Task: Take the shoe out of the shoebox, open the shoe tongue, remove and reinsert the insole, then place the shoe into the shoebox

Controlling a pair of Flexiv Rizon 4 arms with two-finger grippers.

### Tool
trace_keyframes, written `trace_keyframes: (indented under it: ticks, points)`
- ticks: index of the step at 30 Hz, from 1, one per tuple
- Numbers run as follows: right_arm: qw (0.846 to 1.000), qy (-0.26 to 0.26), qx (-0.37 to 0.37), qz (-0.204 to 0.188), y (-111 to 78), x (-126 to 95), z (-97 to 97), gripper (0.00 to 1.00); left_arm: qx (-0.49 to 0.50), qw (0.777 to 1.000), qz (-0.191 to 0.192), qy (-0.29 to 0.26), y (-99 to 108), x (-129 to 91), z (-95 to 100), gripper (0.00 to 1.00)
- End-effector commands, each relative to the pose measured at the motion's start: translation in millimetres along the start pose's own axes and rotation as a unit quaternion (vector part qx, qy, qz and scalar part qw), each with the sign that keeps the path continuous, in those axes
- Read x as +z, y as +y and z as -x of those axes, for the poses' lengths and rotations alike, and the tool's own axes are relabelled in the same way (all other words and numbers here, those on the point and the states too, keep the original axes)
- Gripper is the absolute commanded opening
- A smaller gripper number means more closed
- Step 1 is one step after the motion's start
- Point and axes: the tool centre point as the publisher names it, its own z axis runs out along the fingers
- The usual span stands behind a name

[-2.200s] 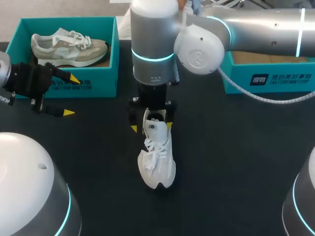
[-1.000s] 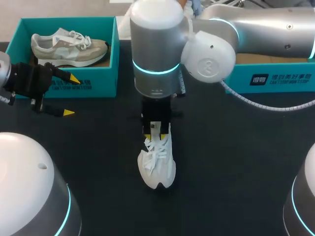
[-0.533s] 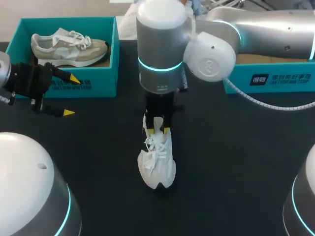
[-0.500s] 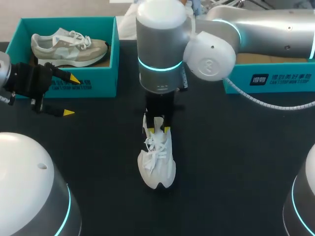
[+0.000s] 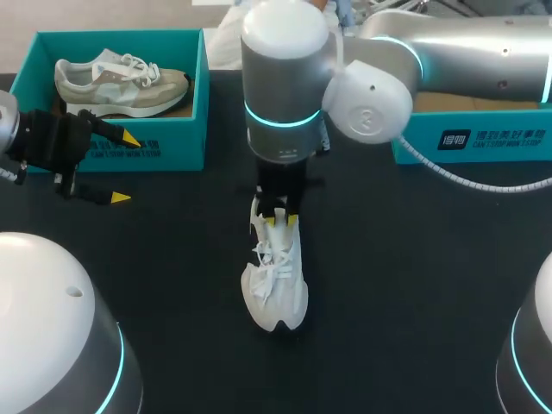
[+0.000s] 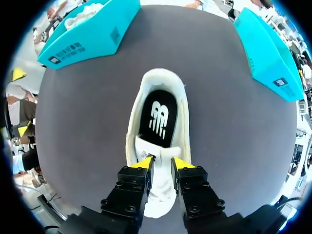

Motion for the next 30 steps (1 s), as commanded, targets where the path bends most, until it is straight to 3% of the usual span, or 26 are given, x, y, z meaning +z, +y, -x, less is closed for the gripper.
trace_keyframes:
  ticks: [1,6,11,13,15,18,20,21,22,30]
  points:
    - [1.0,-0.012,-0.008,0.016,-0.3,-22,-1.6,0.26,0.0,1.0,0.002,0.001,-1,-1,-0.6,1.0]
    - [1.0,0.006,-0.024,0.0,9.3,-3,-4.6,0.28,0.0,1.0,0.002,0.001,-1,-1,-0.6,1.0]
    - [0.999,0.01,-0.033,-0.015,5.5,7,-4.0,0.29,0.0,1.0,0.002,0.001,-1,-1,-0.6,1.0]
    - [0.999,0.006,-0.039,-0.02,2.3,3,-1.3,0.31,0.0,1.0,0.002,0.001,-1,-1,-0.6,1.0]
    - [0.998,-0.005,-0.059,0.007,3.6,-9,2.3,0.33,0.0,1.0,0.002,0.001,-1,-1,-0.6,1.0]
    - [0.986,-0.014,-0.157,0.049,9.7,-31,5.4,0.44,0.0,1.0,0.002,0.001,-1,-1,-0.6,1.0]
    - [0.953,-0.032,-0.295,0.057,13.5,-41,0.2,0.47,0.0,1.0,0.002,0.001,-1,-1,-0.6,1.0]
    - [0.941,-0.018,-0.332,0.065,15.8,-46,-3.8,0.55,0.0,1.0,0.002,0.001,-1,-1,-0.6,1.0]
    - [0.945,-0.017,-0.319,0.072,20.9,-50,-3.8,1.0,0.0,1.0,0.002,0.001,-1,-1,-0.6,1.0]
    - [0.945,-0.017,-0.319,0.072,20.9,-50,-3.8,1.0,0.0,1.0,0.002,0.001,-1,-1,-0.6,1.0]
